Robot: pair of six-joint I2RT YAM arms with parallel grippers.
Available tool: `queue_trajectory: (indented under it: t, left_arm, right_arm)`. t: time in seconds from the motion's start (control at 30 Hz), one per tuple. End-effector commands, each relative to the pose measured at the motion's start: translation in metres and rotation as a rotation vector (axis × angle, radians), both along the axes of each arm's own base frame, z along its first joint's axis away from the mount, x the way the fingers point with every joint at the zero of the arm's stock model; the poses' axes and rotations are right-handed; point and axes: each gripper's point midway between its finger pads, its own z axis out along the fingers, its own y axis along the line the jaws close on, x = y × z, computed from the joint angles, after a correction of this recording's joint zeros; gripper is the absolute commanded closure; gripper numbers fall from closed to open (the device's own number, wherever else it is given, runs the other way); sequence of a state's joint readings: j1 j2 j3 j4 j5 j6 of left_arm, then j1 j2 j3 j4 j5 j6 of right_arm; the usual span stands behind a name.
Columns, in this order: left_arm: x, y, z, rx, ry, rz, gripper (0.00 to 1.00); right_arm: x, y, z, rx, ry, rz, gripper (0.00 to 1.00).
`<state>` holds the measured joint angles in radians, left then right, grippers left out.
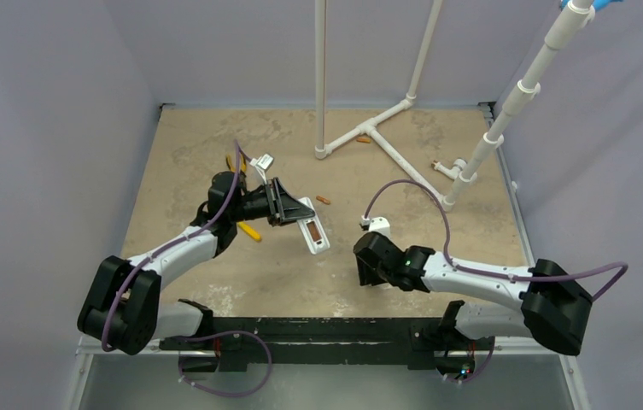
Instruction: Load the batteries into the remote control
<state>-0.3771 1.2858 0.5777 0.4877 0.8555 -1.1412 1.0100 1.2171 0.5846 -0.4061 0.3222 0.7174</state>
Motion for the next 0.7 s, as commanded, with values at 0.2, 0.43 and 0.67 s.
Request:
queue_trajectory:
  t: [0.2,0.43,0.67]
  left_arm:
    - [0.005,-0.001,0.03,-0.033,-0.104,0.002,1.0]
    - [0.004,0.0,0.028,-0.031,-0.1,0.002,1.0]
    - [0.005,0.0,0.026,-0.029,-0.099,0.005,1.0]
  right_arm:
    - [-0.002,-0.012,-0.007,0.023,0.016,-0.06,0.72]
    - [-0.009,-0.027,-0.023,-0.095,0.068,-0.06,0.7]
    - [-0.02,-0.03,-0.042,-0.181,0.144,-0.067,0.67]
